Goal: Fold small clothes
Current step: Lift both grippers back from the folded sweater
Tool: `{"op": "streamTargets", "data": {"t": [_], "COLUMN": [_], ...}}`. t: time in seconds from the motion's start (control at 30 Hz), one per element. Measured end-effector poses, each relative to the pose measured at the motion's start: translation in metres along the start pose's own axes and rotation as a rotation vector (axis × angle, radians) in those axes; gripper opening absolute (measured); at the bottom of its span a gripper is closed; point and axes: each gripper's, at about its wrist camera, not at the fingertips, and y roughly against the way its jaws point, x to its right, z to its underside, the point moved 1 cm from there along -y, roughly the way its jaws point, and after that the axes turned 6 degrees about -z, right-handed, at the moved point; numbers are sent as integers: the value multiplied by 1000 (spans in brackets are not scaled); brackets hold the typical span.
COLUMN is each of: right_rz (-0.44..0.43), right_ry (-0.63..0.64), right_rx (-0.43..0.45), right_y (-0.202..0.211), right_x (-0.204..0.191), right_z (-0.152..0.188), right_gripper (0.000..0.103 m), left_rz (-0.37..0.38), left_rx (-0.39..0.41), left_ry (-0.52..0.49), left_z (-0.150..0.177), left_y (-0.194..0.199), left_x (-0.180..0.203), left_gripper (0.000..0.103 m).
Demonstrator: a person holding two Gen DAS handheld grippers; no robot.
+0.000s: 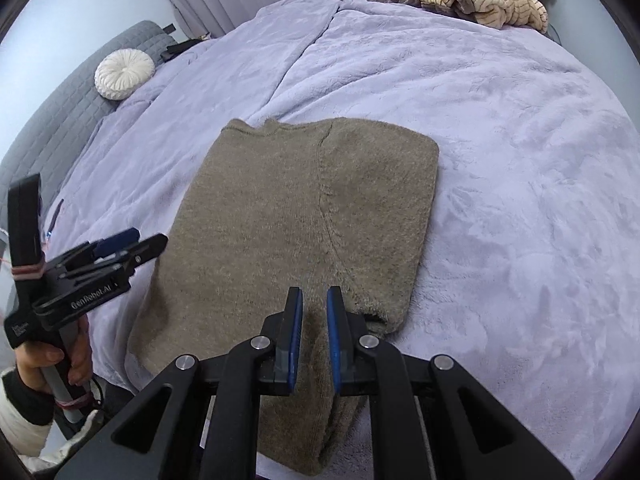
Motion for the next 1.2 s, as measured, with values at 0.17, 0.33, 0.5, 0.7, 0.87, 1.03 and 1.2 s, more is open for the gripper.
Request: {"op": "streamTargets", "data": {"t": [0.17, 0.33, 0.5, 0.7, 0.87, 1.03, 1.2], "right_rz": [30, 40, 10, 16, 43, 64, 84], "right_ry": [15, 21, -53, -116, -130, -134, -133], "right_rx": [-43, -35, -40, 4, 15, 5, 13], "right_y": [-15, -7, 6, 21, 28, 26, 27], "right_x": [4, 2, 15, 23, 23, 18, 6], "right_z": [18, 21, 25, 20, 9, -1, -13], "right_gripper": [12, 12, 17, 20, 41, 46, 72], "left_rz": [6, 6, 8, 19, 23, 13, 5], "left_rx": [-2, -2, 1, -4, -13, -13, -11], "left_ry": [4, 7, 7, 20, -3, -22, -12], "left_z": [1, 2, 2, 2, -1, -5, -13], "left_y": [0, 0, 0, 1, 12, 22, 30], "left_x": [0, 0, 0, -2, -2, 5, 14], "left_gripper": [65, 65, 65, 65, 65, 65, 65]}}
